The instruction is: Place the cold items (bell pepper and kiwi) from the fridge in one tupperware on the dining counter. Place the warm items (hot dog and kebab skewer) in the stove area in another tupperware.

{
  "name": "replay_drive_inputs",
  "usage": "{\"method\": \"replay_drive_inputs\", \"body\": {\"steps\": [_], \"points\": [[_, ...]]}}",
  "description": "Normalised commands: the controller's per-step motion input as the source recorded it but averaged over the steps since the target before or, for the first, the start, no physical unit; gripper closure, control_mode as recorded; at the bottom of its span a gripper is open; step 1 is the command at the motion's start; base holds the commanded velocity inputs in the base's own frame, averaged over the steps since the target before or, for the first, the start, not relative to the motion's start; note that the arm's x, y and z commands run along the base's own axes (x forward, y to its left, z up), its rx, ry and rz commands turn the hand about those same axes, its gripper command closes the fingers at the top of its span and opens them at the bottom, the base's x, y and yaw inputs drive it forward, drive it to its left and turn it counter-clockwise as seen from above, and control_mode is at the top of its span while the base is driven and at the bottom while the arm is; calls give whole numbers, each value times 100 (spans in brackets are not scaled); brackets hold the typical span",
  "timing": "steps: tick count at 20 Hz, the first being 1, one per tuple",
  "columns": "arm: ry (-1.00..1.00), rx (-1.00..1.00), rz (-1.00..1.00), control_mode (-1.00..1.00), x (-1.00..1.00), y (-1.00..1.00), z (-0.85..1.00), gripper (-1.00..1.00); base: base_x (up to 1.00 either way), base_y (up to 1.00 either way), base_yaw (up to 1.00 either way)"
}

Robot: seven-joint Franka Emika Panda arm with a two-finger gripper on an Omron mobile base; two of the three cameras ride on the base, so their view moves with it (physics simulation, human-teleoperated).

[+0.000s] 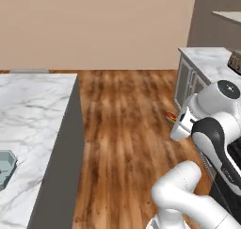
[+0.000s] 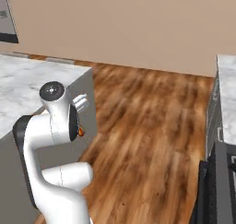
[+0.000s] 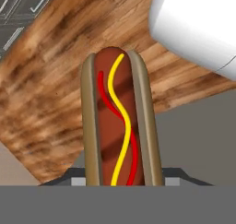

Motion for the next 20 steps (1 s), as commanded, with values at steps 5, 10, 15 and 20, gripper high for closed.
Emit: {"method": "replay_drive_inputs", "body": {"steps": [5, 10, 15, 20], "points": [[0, 0, 0, 100, 0, 0, 0, 100, -3, 14, 63], [0, 0, 0, 100, 0, 0, 0, 100, -3, 43, 51], [0, 0, 0, 100, 0, 0, 0, 100, 4, 71, 40], [0, 0, 0, 100, 0, 0, 0, 100, 10, 39, 53]]}}
